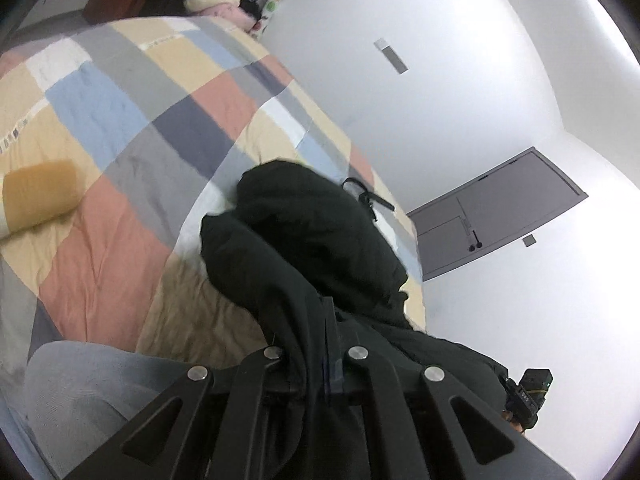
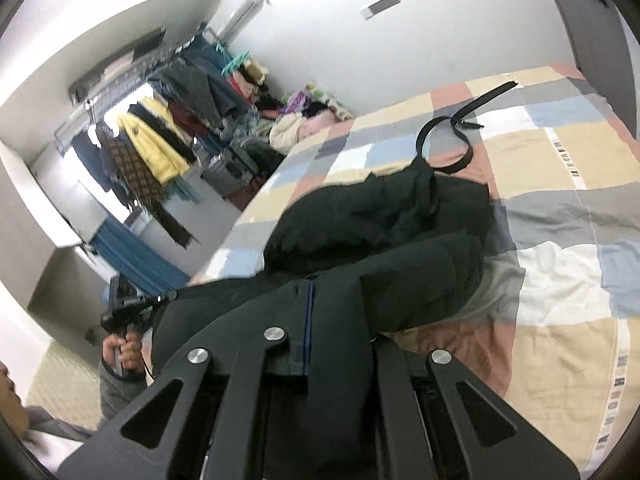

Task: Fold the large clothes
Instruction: 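Lift the hem with both grippers and fold it over toward the collar, then lay the folded half down on the jacket with both grippers and press it flat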

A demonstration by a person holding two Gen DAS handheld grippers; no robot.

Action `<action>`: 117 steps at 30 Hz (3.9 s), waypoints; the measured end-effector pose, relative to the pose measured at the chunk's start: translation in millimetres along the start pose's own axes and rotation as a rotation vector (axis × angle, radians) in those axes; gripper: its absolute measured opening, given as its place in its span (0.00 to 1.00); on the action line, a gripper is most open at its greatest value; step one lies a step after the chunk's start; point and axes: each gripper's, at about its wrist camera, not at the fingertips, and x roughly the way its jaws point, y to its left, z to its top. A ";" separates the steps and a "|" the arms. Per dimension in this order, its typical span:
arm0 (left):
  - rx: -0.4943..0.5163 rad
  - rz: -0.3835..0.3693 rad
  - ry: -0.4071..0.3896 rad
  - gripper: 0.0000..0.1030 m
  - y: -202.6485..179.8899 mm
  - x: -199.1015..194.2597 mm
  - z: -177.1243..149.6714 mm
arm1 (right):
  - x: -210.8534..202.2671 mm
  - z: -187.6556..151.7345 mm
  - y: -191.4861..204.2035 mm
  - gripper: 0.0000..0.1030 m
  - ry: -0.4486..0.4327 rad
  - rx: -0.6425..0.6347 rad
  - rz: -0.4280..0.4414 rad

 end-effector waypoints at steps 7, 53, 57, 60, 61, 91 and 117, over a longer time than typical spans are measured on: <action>0.059 0.015 -0.016 0.03 -33.3 20.1 37.1 | 15.1 40.7 -24.7 0.07 -0.039 0.108 -0.033; 0.485 0.664 0.013 0.06 -73.0 431.9 193.6 | 270.0 129.7 -215.1 0.06 0.073 0.022 -0.452; 0.482 0.601 0.071 0.06 -68.2 421.7 191.2 | 257.0 128.8 -226.1 0.09 0.095 0.166 -0.369; 0.431 0.524 0.101 0.07 -60.9 402.6 191.5 | 237.7 125.1 -226.2 0.13 0.118 0.242 -0.330; 0.404 0.497 0.110 0.07 -58.5 395.1 191.6 | 231.7 123.6 -224.5 0.17 0.126 0.257 -0.328; 0.645 0.393 -0.020 0.87 -124.2 301.1 58.9 | 244.7 61.0 -24.6 0.71 -0.104 -0.098 -0.496; 0.665 0.522 -0.035 0.91 -89.0 441.8 138.3 | 367.9 103.9 -91.7 0.86 -0.046 -0.139 -0.674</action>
